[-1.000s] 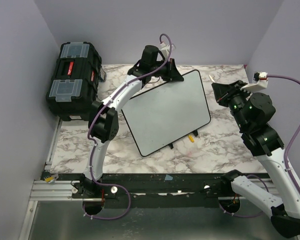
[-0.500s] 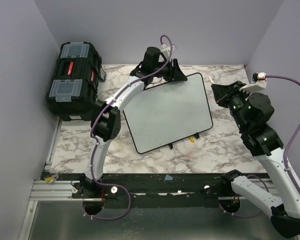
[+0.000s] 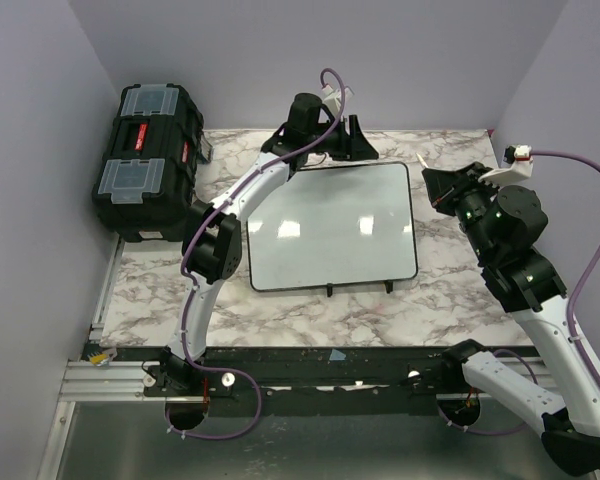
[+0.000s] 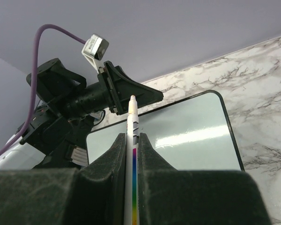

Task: Write a sentence on the whiteboard
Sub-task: Adjust the whiteboard on the whiteboard stand.

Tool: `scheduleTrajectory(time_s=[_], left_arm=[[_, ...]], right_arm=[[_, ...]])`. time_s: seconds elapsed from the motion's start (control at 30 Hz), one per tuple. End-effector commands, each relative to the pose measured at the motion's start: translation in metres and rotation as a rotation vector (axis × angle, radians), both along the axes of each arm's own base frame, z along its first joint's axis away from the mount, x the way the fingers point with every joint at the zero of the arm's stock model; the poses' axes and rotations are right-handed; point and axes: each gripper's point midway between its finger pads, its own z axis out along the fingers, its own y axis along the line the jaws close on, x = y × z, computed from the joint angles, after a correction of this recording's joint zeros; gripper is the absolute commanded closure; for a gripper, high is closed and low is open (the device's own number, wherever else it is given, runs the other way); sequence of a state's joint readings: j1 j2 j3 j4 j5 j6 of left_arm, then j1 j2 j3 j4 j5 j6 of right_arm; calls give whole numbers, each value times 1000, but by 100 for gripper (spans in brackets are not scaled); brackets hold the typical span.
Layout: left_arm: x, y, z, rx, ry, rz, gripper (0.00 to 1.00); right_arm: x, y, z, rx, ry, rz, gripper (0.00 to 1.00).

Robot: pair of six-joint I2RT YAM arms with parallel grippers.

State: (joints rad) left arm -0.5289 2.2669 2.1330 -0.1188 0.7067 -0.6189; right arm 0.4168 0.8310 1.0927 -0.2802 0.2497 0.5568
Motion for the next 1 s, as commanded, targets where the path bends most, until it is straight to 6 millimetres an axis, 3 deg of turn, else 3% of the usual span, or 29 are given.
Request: scheduleTrajectory(time_s=[0.0,0.5,0.67,0.8,0.97], left_arm=[[-4,0,31,-39,-61,18,47],[-12,-1,34,-35,-86,33,47],[-11,1,39,4,-115,20,41],[-10,13,41,46,-132,17,31],[-9,45,41,101,-141,25,23]], right_arm=[[-1,-5,-2,-5,2,-23,99],[0,-5,-2,-5,1,-20,99],[0,-5,-2,-9,3,-19,99],[0,-6,-2,-12,1,-22,99],[0,-4,-3,-17,5,-16,99]])
